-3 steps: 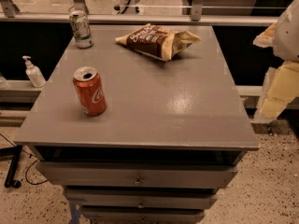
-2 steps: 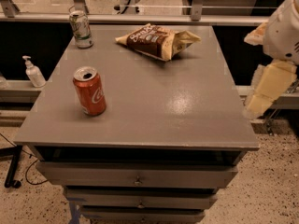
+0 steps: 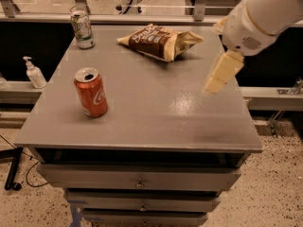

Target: Pick brown chip bag

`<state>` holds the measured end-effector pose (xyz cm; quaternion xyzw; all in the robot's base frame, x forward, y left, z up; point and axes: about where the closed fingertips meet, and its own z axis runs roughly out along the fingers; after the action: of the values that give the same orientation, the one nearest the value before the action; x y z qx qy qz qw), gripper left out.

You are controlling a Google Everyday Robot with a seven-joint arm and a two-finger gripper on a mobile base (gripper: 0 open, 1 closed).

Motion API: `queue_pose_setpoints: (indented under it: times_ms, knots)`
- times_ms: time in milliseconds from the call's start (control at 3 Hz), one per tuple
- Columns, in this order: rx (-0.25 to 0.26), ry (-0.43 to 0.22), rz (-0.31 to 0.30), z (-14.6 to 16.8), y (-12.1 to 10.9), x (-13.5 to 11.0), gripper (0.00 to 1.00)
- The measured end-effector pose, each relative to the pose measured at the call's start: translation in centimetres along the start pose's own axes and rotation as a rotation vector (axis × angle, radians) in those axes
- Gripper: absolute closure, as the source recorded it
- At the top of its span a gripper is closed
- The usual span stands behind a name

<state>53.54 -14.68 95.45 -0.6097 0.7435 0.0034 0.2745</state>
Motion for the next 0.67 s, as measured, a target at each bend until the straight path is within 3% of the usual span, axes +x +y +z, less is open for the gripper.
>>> queue_pose_setpoints:
  times_ms: [667]
  knots:
    - [0.038,-0.114,-0.059,6.7,-6.4,-6.3,0.00]
